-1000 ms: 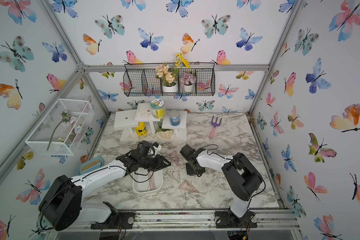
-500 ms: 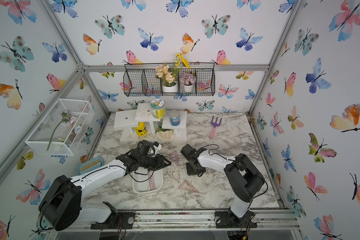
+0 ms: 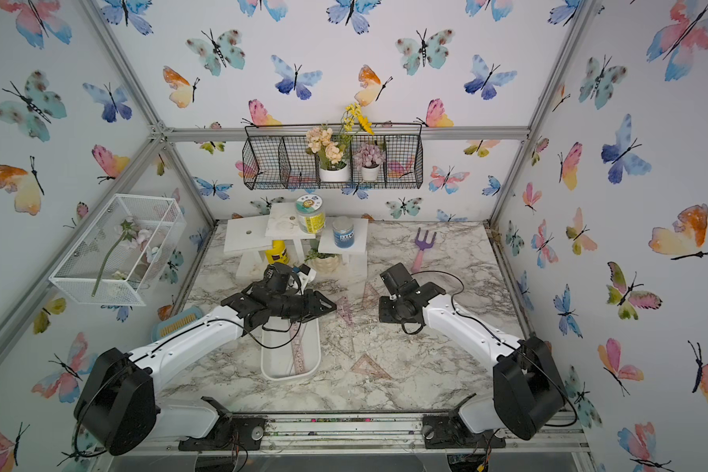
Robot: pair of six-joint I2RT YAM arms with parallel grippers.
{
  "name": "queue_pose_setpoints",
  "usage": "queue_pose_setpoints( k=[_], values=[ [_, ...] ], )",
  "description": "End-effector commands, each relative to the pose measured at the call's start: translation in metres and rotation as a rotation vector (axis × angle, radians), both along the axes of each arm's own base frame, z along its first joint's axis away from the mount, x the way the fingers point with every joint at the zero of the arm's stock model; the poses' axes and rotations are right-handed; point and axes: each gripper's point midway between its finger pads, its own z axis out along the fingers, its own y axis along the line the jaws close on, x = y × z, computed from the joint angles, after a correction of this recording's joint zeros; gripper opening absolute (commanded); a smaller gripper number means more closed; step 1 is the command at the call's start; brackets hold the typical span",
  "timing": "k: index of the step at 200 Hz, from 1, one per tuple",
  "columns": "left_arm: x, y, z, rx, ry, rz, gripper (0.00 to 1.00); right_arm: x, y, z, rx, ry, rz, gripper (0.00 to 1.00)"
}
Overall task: Put the scattered rulers into the storage box
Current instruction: Pick up the ruler from the center of the board.
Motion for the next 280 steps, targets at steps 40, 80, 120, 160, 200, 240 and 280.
queue_pose_setpoints(
  k=[40,80,120,160,200,240,280],
  values=[
    [0.010,0.012,0.069,-0.214,-0.100,-0.058,0.44,-0.006,0.063,0.083,0.414,-0.118,0.201,0.01],
    [0.010,0.017,0.098,-0.297,-0.149,-0.090,0.47,-0.020,0.085,0.117,0.607,-0.133,0.305,0.01],
    [0.004,0.018,0.127,-0.391,-0.212,-0.124,0.49,-0.036,0.108,0.141,0.834,-0.086,0.421,0.02],
    [-0.001,0.019,0.148,-0.427,-0.272,-0.136,0.53,-0.044,0.120,0.161,0.949,-0.057,0.503,0.01],
    [-0.001,0.018,0.145,-0.426,-0.264,-0.143,0.53,-0.049,0.124,0.173,1.012,-0.043,0.549,0.02],
    [0.000,0.016,0.157,-0.471,-0.283,-0.152,0.54,-0.053,0.125,0.176,1.046,-0.032,0.568,0.02],
    [0.002,0.014,0.164,-0.506,-0.289,-0.158,0.54,-0.056,0.125,0.181,1.080,-0.032,0.589,0.03]
  ],
)
